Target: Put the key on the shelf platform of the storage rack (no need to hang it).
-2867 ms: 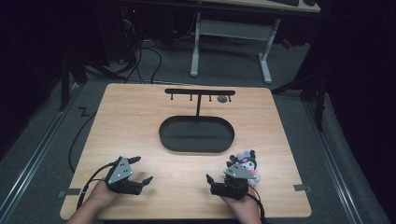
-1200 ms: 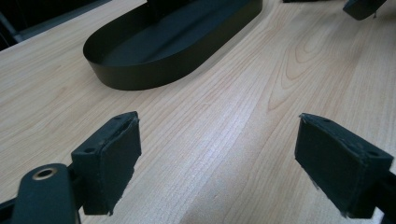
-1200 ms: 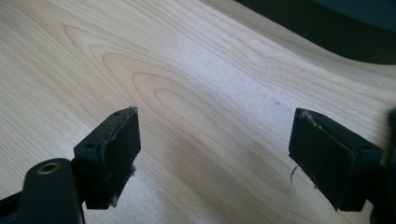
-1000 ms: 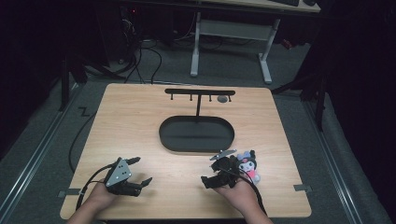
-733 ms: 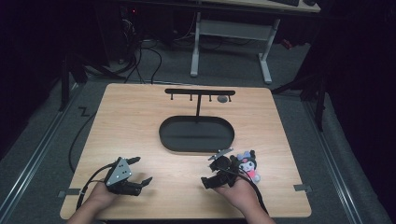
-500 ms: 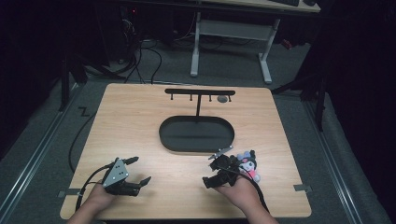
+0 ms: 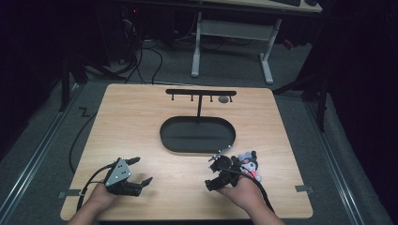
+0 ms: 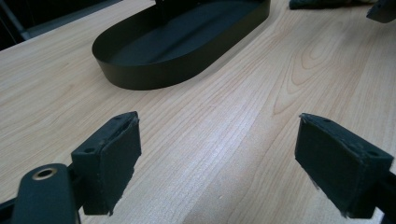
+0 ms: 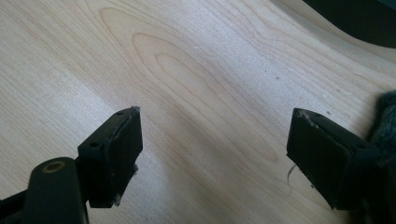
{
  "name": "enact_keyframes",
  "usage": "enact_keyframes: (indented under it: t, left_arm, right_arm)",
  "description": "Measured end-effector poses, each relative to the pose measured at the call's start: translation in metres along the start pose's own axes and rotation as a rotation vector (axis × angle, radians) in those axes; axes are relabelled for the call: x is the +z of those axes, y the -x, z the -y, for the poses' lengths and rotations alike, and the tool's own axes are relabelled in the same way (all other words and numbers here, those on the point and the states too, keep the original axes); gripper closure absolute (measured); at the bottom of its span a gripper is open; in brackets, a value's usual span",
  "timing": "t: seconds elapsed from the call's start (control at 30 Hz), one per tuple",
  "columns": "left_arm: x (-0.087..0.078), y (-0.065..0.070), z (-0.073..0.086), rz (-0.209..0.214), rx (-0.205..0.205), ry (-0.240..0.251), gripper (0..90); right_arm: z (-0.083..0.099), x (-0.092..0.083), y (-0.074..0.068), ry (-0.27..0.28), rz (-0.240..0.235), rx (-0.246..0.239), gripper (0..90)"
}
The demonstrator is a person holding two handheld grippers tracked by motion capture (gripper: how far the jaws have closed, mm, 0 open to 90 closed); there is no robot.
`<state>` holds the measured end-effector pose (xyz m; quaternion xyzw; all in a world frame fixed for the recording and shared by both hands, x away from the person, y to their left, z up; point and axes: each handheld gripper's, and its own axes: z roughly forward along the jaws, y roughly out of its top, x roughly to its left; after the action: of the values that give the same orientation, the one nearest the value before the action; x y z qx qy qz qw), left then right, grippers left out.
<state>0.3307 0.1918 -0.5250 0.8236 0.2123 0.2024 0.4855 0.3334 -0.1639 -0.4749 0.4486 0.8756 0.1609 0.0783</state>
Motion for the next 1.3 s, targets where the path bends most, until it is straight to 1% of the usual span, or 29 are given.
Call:
enact_keyframes:
  t: [0.1,0.3,0.33,0.37,0.47,0.5,0.57,0.6,0.63,0.67,0.7,0.73,0.77,0.8,0.93,0.97,1.0,1.03,1.07,1.1,1.17,1.2,1.27,1.3]
  left_arm:
    - [0.000,0.001,0.000,-0.001,0.007,0.002,15.3]
    - [0.001,0.000,0.000,0.002,0.000,-0.001,15.3]
    - [0.001,0.000,0.000,0.003,-0.001,-0.003,15.3]
    - [0.001,0.000,0.000,0.003,-0.001,-0.003,15.3]
    - [0.001,0.000,0.000,0.006,0.000,-0.003,15.3]
    - [0.001,0.000,0.000,0.007,0.001,-0.003,15.3]
    - [0.001,0.000,0.000,0.007,0.001,-0.003,15.3]
    - [0.001,0.000,0.000,0.007,-0.002,-0.003,15.4]
    - [0.001,-0.001,0.000,0.007,-0.004,-0.003,15.3]
    - [0.001,-0.001,0.000,0.006,-0.005,-0.003,15.3]
    - [0.001,-0.001,0.000,0.006,-0.005,-0.003,15.3]
    - [0.001,-0.001,0.000,0.006,-0.003,-0.004,15.3]
    - [0.001,-0.001,0.000,0.006,-0.003,-0.004,15.4]
    - [0.002,0.000,-0.001,0.008,0.000,-0.009,15.4]
    - [0.002,0.000,-0.001,0.008,0.004,-0.008,15.4]
    - [0.002,0.000,-0.001,0.007,0.004,-0.008,15.3]
    - [0.002,0.000,-0.001,0.007,0.004,-0.008,15.4]
    - [0.002,0.000,-0.001,0.007,0.004,-0.008,15.4]
    - [0.002,0.000,-0.001,0.008,0.004,-0.008,15.4]
    - [0.002,0.000,-0.001,0.008,0.004,-0.008,15.4]
    - [0.002,0.000,-0.001,0.008,0.001,-0.010,15.4]
    - [0.002,0.000,-0.001,0.008,0.001,-0.010,15.4]
    - [0.002,0.000,-0.001,0.008,0.002,-0.010,15.3]
    - [0.002,0.000,-0.001,0.008,0.002,-0.010,15.4]
  right_arm:
    - [0.000,-0.001,0.002,-0.004,-0.004,-0.001,19.3]
    - [-0.001,-0.003,0.003,-0.025,-0.007,-0.006,19.9]
    - [-0.002,-0.005,0.004,-0.025,-0.018,-0.002,19.9]
    - [-0.002,-0.005,0.004,-0.025,-0.018,-0.002,19.9]
    - [-0.002,-0.012,0.009,-0.031,-0.025,0.016,19.9]
    - [-0.002,-0.014,0.011,-0.028,-0.027,0.008,19.9]
    - [-0.002,-0.017,0.013,-0.030,-0.024,0.015,19.9]
    - [-0.002,-0.022,0.018,-0.028,-0.023,0.020,20.3]
    - [-0.001,-0.025,0.019,-0.028,-0.024,0.044,20.8]
    - [-0.001,-0.027,0.023,-0.021,-0.029,0.030,21.6]
    - [-0.001,-0.027,0.023,-0.021,-0.029,0.030,21.6]
    - [0.000,-0.033,0.027,-0.027,-0.033,0.047,22.8]
    - [0.000,-0.034,0.029,-0.026,-0.031,0.045,23.0]
    - [0.001,-0.037,0.031,-0.035,-0.030,0.055,23.1]
    - [0.004,-0.045,0.042,-0.055,-0.002,0.063,23.2]
    - [0.005,-0.047,0.045,-0.053,0.001,0.072,23.2]
    - [0.007,-0.050,0.048,-0.057,0.016,0.066,22.9]
    - [0.007,-0.050,0.048,-0.057,0.016,0.066,22.9]
    - [0.011,-0.054,0.054,-0.055,0.033,0.090,22.9]
    - [0.011,-0.054,0.054,-0.055,0.033,0.090,22.9]
    - [0.017,-0.060,0.062,-0.056,0.050,0.106,22.9]
    - [0.019,-0.061,0.064,-0.061,0.056,0.118,22.5]
    - [0.023,-0.063,0.069,-0.063,0.065,0.128,22.0]
    - [0.023,-0.063,0.069,-0.063,0.065,0.128,22.0]
